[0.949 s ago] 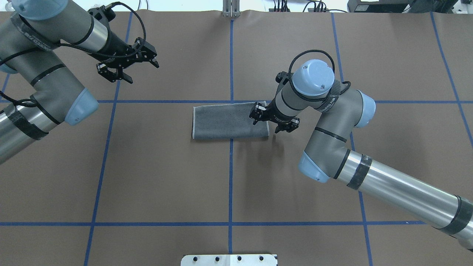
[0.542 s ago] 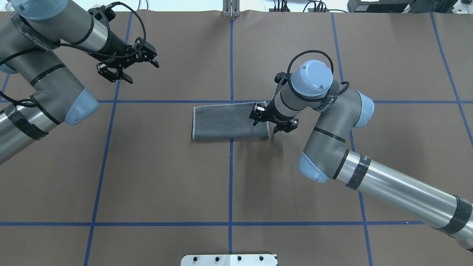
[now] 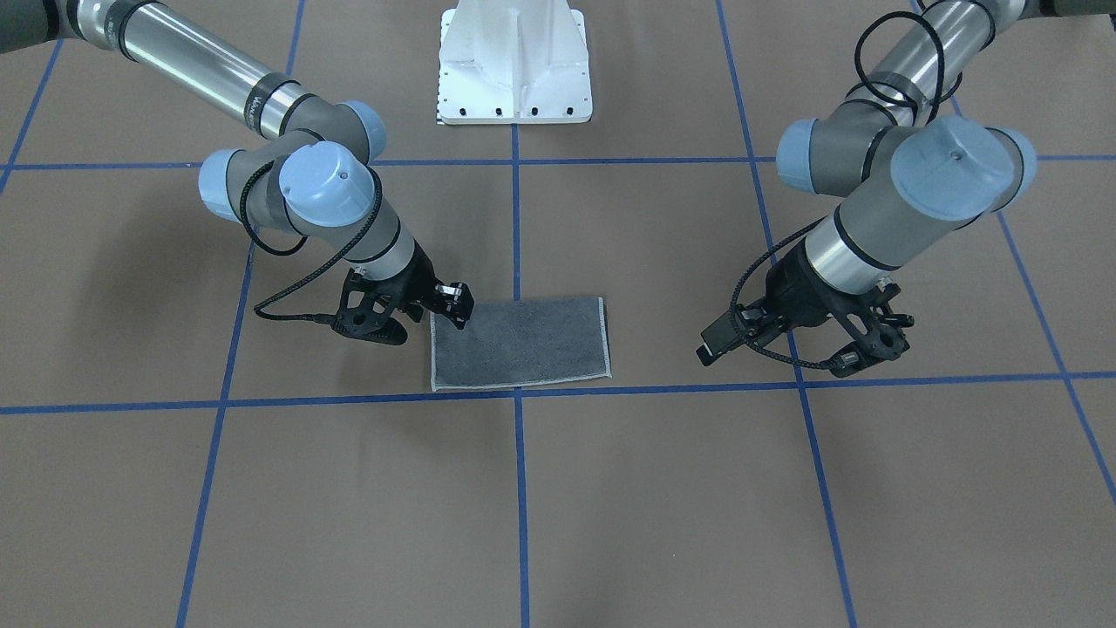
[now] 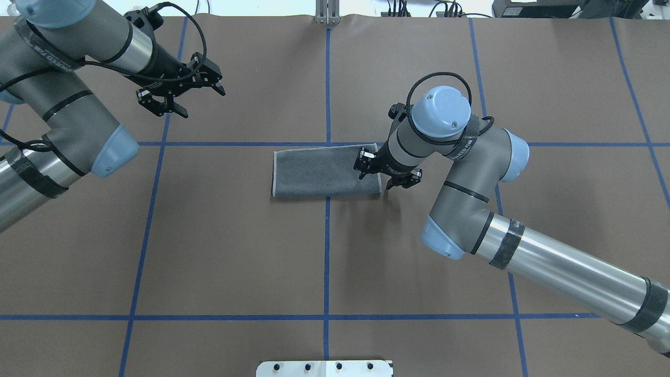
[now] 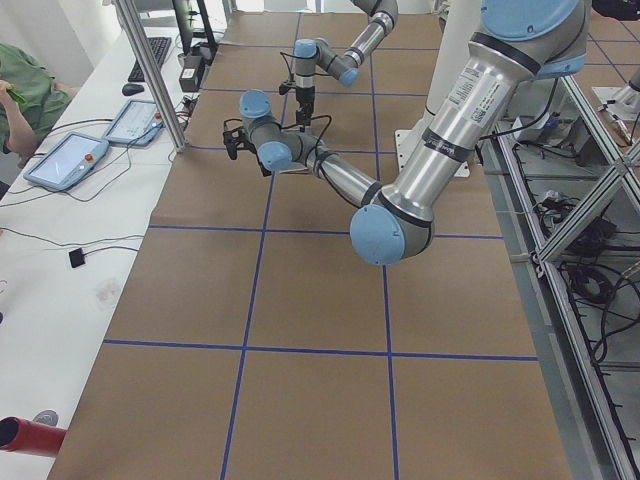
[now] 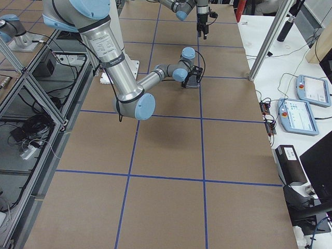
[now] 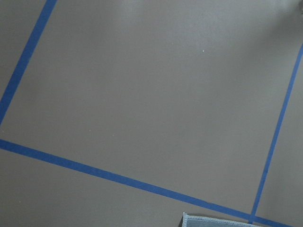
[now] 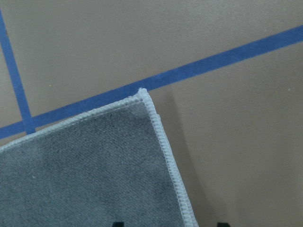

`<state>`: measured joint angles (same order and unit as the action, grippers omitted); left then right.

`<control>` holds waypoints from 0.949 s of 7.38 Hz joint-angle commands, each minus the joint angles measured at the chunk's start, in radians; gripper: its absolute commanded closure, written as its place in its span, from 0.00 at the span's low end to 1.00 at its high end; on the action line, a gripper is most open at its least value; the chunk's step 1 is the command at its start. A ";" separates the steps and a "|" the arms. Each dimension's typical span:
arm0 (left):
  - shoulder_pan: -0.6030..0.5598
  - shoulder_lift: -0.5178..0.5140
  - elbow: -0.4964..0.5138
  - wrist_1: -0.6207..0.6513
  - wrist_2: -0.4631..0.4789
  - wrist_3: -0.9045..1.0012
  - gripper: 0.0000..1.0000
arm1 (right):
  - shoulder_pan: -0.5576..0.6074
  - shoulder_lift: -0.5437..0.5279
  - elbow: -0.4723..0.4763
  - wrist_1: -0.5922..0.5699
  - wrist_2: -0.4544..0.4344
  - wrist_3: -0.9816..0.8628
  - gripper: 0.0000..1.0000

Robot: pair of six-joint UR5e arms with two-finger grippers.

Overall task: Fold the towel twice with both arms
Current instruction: 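Grasp the folded towel's end nearest the right gripper with the right gripper, then fold the grasped end over toward the robot with the right gripper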

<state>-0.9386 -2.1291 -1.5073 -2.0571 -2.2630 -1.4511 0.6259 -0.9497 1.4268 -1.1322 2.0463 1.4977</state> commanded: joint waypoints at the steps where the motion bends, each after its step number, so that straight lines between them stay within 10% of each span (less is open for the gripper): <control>1: 0.000 0.000 0.001 0.000 -0.001 0.000 0.00 | 0.000 -0.003 0.000 0.000 0.000 0.000 0.30; 4: 0.000 0.000 -0.001 0.000 -0.001 0.000 0.00 | -0.003 -0.006 -0.002 0.000 0.000 0.004 0.47; 5: 0.000 0.000 0.001 0.000 -0.001 0.000 0.00 | -0.005 -0.007 -0.002 0.000 0.000 0.006 0.61; 6: 0.000 -0.002 0.001 0.000 -0.001 0.000 0.00 | -0.005 -0.006 0.000 0.003 0.000 0.010 0.98; 7: 0.000 -0.002 0.001 0.000 -0.001 0.000 0.00 | -0.005 -0.006 0.000 0.005 0.000 0.003 1.00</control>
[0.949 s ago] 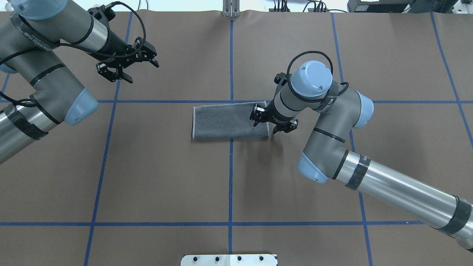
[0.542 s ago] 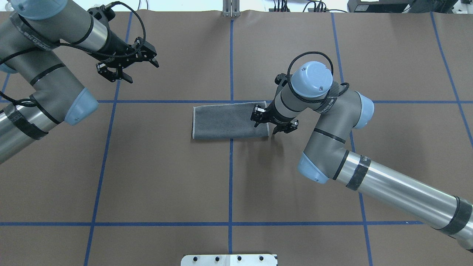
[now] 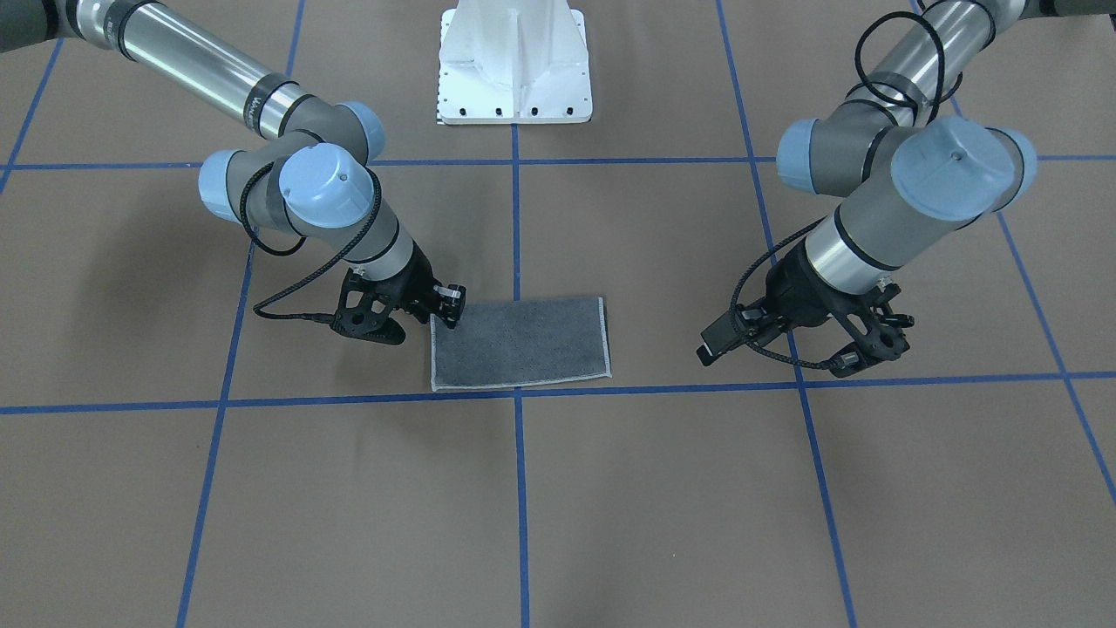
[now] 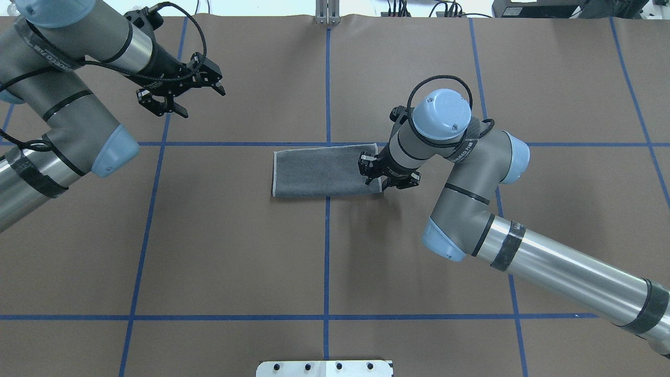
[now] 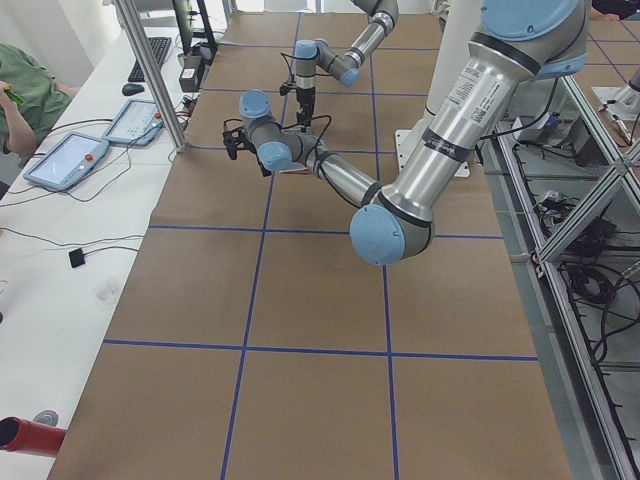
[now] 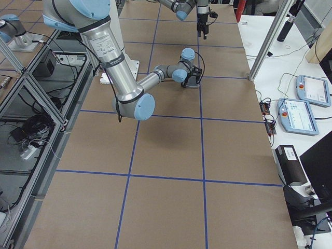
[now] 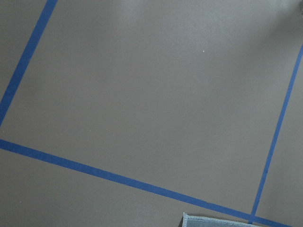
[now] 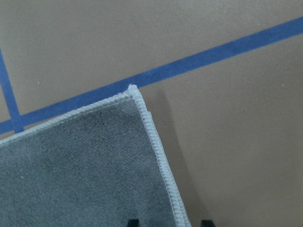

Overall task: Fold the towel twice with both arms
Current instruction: 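Fold the grasped end over toward the robot with the right gripper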

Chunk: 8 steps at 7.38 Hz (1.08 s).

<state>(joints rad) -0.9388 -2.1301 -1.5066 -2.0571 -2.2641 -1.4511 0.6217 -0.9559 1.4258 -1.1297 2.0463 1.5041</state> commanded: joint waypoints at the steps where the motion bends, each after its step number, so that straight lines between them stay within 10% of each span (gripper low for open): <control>1: 0.000 -0.001 0.002 0.000 0.000 0.000 0.00 | 0.000 0.000 0.001 0.004 0.002 -0.007 1.00; 8: -0.025 0.001 0.006 0.002 -0.002 0.025 0.00 | -0.048 -0.034 0.146 0.002 0.172 0.004 1.00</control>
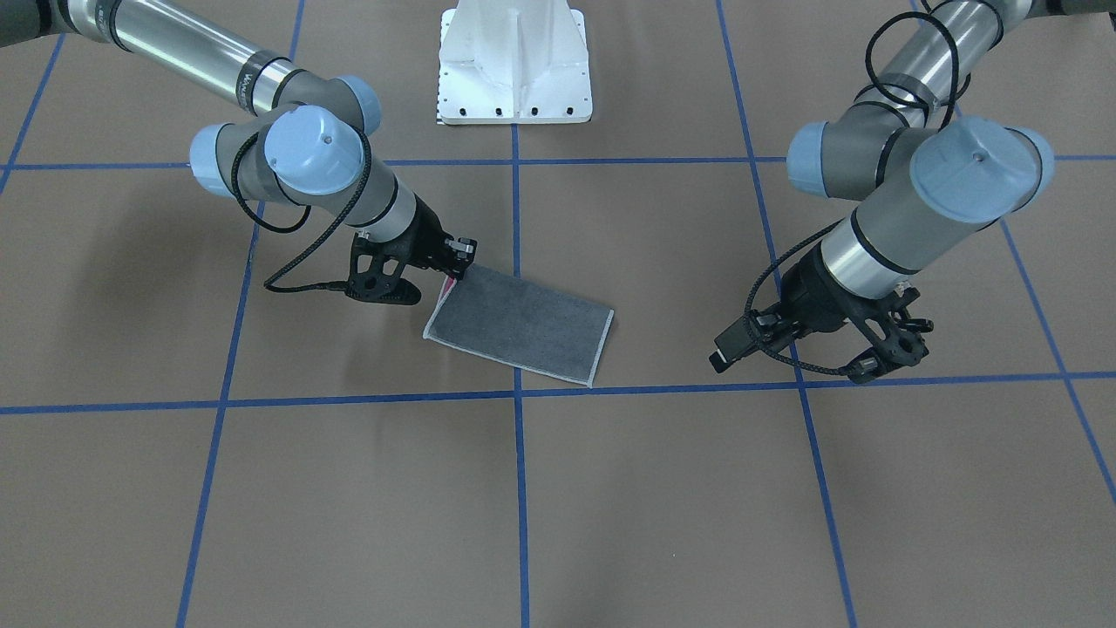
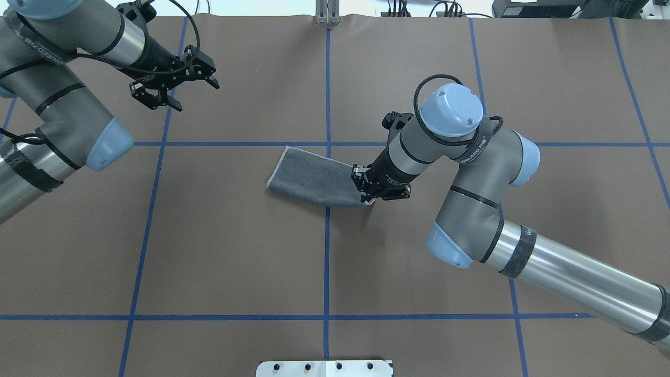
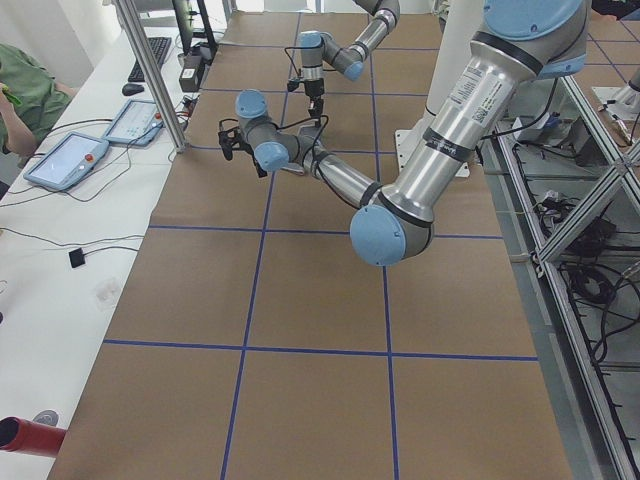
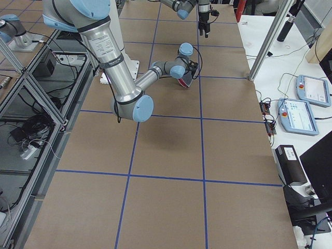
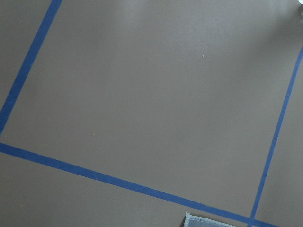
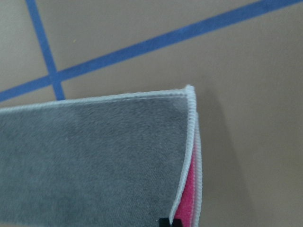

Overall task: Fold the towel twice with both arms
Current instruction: 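Fold the grasped end over toward the robot with the right gripper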

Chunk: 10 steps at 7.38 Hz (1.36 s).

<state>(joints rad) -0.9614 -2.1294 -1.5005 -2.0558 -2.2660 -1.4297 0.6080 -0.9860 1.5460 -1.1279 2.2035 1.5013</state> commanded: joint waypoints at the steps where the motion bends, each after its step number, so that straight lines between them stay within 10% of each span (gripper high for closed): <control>1: -0.002 0.000 0.002 0.000 0.003 0.005 0.00 | -0.081 0.009 0.025 0.005 0.009 0.010 1.00; 9: -0.002 0.039 0.005 -0.007 0.010 0.028 0.00 | -0.208 0.213 -0.098 0.008 -0.037 0.025 1.00; 10: -0.002 0.039 0.005 -0.007 0.010 0.028 0.00 | -0.208 0.213 -0.098 0.008 -0.038 0.034 0.46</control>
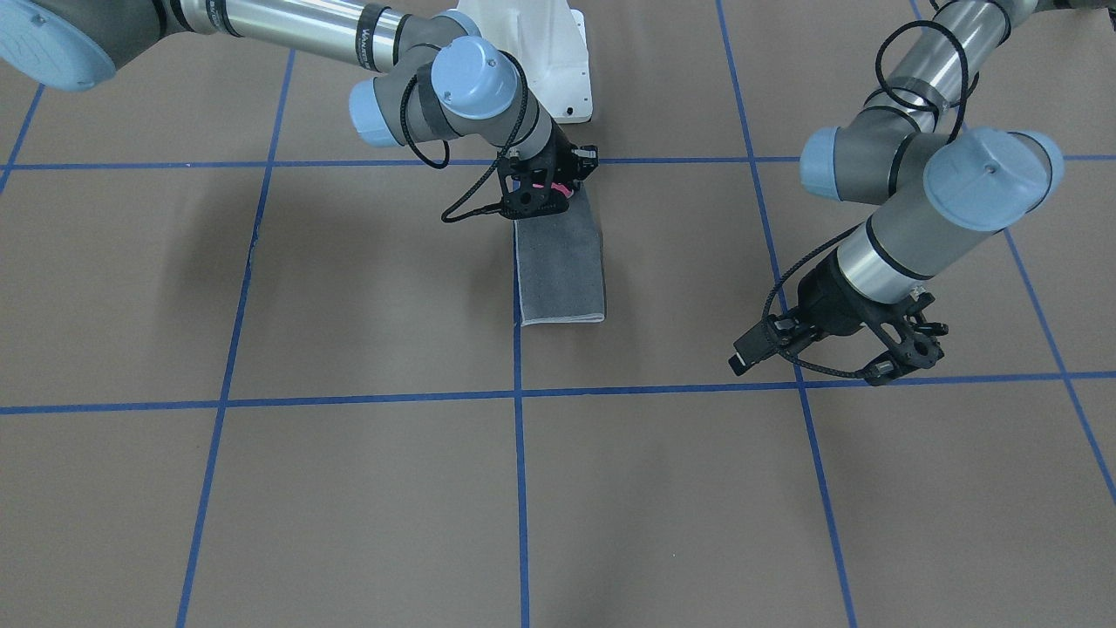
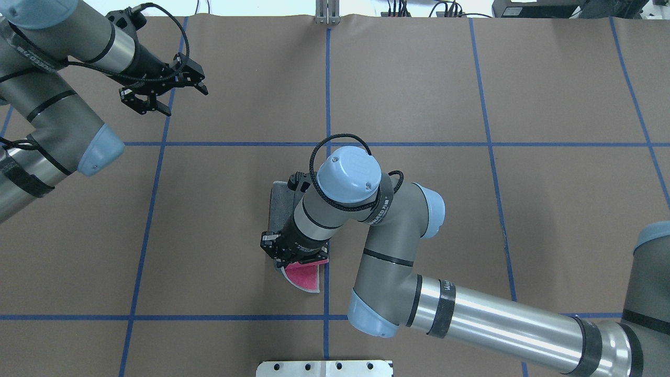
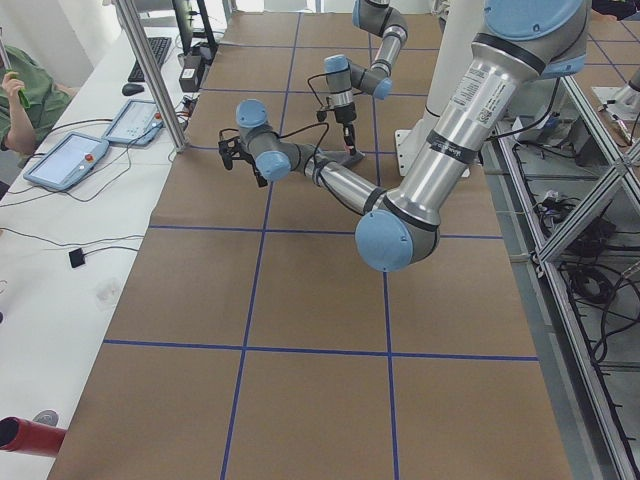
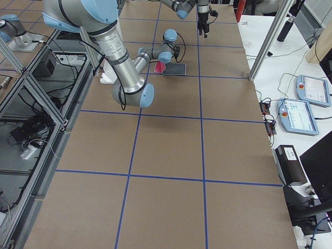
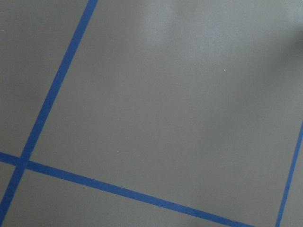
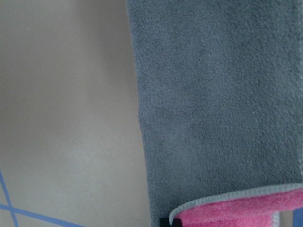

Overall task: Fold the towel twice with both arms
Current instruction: 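Fold the grasped end over toward the robot with the right gripper, then release the towel and raise the right gripper away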

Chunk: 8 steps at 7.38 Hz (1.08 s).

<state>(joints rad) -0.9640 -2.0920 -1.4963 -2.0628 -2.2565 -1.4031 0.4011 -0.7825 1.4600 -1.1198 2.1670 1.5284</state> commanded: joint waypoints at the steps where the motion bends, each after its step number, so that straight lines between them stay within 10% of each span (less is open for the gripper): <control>1: 0.002 0.003 -0.001 -0.002 0.000 0.001 0.00 | 0.005 0.018 -0.003 0.003 -0.001 0.081 0.01; 6: 0.024 0.003 -0.036 -0.003 0.028 -0.029 0.00 | 0.196 -0.091 0.136 0.020 0.010 0.142 0.00; 8: 0.089 0.001 -0.105 0.001 0.055 -0.236 0.00 | 0.368 -0.193 0.168 0.012 0.139 0.023 0.00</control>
<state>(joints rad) -0.9160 -2.0927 -1.5572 -2.0645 -2.2192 -1.5502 0.6674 -0.9156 1.6102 -1.1015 2.2243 1.6308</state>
